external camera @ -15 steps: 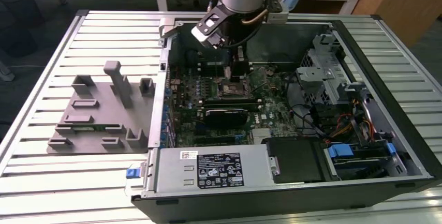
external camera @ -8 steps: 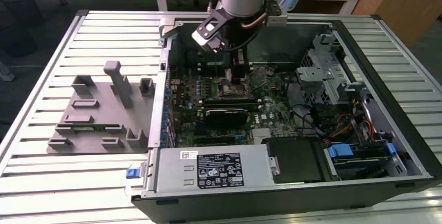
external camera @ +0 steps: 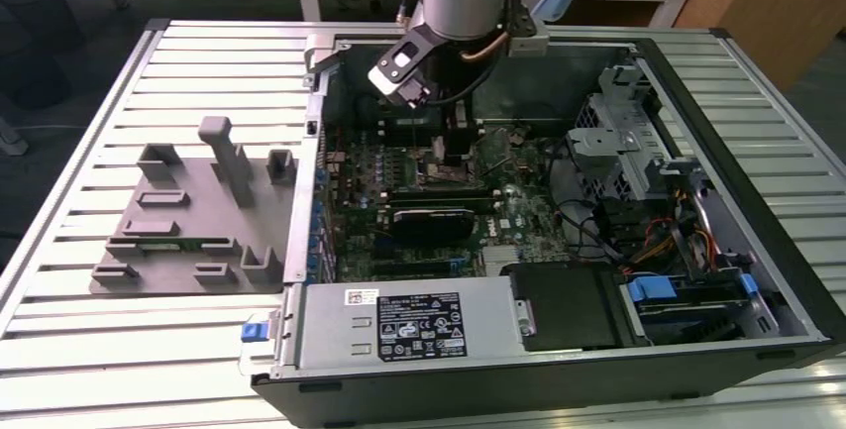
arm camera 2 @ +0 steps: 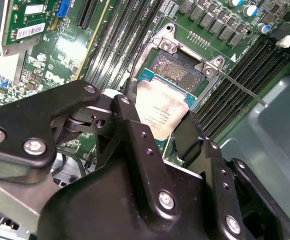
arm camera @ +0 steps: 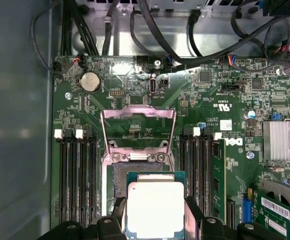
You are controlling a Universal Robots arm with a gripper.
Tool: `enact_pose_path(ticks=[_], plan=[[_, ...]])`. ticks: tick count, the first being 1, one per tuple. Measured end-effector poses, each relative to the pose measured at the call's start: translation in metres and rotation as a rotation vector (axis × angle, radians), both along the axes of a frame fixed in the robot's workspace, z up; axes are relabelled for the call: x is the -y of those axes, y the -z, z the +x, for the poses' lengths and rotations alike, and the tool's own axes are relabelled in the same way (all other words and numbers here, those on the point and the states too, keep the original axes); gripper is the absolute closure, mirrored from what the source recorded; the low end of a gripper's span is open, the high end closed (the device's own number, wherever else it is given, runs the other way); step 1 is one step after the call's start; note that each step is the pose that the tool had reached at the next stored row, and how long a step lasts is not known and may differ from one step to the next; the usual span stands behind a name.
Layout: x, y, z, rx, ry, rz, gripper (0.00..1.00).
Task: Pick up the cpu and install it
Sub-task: 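Place the cpu into insertion slot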
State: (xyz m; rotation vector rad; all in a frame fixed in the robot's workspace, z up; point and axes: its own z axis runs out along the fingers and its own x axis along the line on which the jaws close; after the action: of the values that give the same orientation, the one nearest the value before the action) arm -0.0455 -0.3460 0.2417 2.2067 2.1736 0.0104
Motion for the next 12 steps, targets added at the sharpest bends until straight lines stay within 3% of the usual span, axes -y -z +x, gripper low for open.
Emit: enact_pose_path(ticks=[12], plan=[[0.0,0.0108,0.0,-0.0005,-0.008,-0.0006,0.46]])
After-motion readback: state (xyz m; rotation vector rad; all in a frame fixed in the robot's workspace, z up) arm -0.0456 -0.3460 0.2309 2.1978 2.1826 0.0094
